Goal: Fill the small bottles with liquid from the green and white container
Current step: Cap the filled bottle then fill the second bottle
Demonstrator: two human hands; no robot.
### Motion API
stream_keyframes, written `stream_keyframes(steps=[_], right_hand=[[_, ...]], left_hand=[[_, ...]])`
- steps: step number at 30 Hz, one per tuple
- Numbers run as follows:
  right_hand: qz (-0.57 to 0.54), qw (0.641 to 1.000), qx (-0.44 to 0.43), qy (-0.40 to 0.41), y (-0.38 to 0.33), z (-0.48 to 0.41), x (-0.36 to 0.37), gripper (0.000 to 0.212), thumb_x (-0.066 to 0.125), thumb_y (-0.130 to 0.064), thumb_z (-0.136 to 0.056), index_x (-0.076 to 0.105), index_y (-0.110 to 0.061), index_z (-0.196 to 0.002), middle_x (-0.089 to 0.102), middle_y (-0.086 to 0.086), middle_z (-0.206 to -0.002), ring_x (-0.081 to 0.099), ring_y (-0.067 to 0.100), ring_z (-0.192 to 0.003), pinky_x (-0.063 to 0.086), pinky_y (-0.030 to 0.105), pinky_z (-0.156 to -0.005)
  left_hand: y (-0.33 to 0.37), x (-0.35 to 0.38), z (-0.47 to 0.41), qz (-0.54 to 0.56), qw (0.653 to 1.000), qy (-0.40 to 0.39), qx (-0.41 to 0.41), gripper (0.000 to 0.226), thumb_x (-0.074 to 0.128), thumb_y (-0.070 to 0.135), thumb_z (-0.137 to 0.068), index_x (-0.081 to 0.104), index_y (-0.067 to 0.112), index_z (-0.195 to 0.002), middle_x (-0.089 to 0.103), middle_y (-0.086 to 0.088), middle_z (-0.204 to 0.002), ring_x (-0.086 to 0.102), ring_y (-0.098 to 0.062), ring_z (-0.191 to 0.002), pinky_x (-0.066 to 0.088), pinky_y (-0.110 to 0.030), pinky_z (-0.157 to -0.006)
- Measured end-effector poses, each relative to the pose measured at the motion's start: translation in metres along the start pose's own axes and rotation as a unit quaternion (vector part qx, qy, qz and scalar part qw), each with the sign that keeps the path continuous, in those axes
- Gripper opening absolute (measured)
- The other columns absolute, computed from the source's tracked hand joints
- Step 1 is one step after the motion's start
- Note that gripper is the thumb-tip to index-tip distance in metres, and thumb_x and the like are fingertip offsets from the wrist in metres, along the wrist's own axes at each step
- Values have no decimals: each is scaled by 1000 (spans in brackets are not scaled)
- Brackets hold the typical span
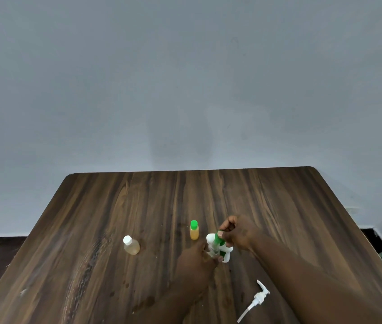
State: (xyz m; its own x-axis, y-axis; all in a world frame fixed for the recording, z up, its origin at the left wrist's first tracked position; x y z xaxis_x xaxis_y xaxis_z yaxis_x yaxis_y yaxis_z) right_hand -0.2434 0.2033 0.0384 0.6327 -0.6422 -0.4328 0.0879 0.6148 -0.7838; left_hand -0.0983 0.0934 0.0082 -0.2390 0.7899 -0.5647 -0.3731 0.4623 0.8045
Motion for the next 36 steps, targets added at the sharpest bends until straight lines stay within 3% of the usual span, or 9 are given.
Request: stream_keyframes(steps=[4,8,12,15,19,23,27,33,36], right_hand=[[16,1000,-12,0,-8,-2,-2,17,73,1,-84,60,-8,-76,64,6,-67,59,13,-49,51,23,-49],[1,1000,-19,8,0,-2,1,17,71,2,-85,61,-8,-75,64,13,-74,61,22,-62,57,38,-65],[32,999,-20,8,-1,-2,1,19,71,0,-86,59,-10,-75,63,9,-73,58,14,-53,53,26,-52],[17,999,-34,18,-2,-2,0,13,71,0,-86,61,-7,-80,61,8,-73,58,11,-55,50,18,-46],[14,1000,-15,18,6,0,2,10,72,-4,-86,63,-5,-83,65,9,-74,59,7,-47,48,18,-44],[36,999,-23,18,-1,-4,-1,14,74,-2,-84,62,-8,-80,64,7,-74,60,10,-55,48,18,-46],[20,999,-35,29,6,-4,2,15,74,0,-82,61,-6,-78,64,11,-77,60,13,-59,53,23,-49],[5,999,-41,35,4,-5,1,18,73,2,-82,60,-8,-74,64,13,-75,62,15,-59,55,27,-51],[2,998,-48,32,9,-5,2,17,73,2,-83,60,-7,-76,66,18,-77,63,17,-59,58,32,-56]], left_hand=[[4,0,0,5,1000,1,7,11,72,41,-86,63,44,-91,68,33,-89,63,12,-85,48,-15,-73],[2,1,-1,1,1000,9,2,21,73,44,-83,67,31,-98,72,15,-88,66,1,-82,48,-20,-70],[4,2,0,-12,1000,7,4,14,73,43,-85,62,39,-93,67,22,-80,61,10,-77,39,-9,-62],[3,1,-2,-2,1000,13,11,12,73,40,-84,63,36,-89,68,21,-79,62,9,-77,42,-10,-62],[-2,3,-3,-5,1000,13,12,23,71,46,-84,67,30,-101,71,15,-85,65,2,-78,48,-19,-66],[2,3,-1,0,1000,6,22,23,72,44,-85,67,36,-106,71,22,-89,63,11,-84,44,-8,-66],[0,2,-3,-8,1000,13,1,24,71,45,-84,67,31,-103,71,14,-87,65,1,-80,45,-18,-65],[2,0,-1,-9,1000,22,10,20,71,45,-85,67,29,-98,70,15,-84,64,3,-79,42,-12,-62],[-1,2,-4,-18,1000,19,0,28,70,48,-82,67,27,-100,72,11,-89,65,-3,-81,50,-25,-71]])
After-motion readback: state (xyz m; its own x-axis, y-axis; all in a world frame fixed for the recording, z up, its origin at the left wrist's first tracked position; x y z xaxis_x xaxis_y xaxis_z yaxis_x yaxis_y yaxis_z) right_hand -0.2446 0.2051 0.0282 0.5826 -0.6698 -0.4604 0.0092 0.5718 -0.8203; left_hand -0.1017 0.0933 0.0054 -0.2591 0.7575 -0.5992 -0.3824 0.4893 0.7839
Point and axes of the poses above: each hand's wrist, its own z-axis away from the middle knuckle, its own x-axis out of the palm, y = z × x, the point moved 1 cm from there along -z, towards the middle knuckle
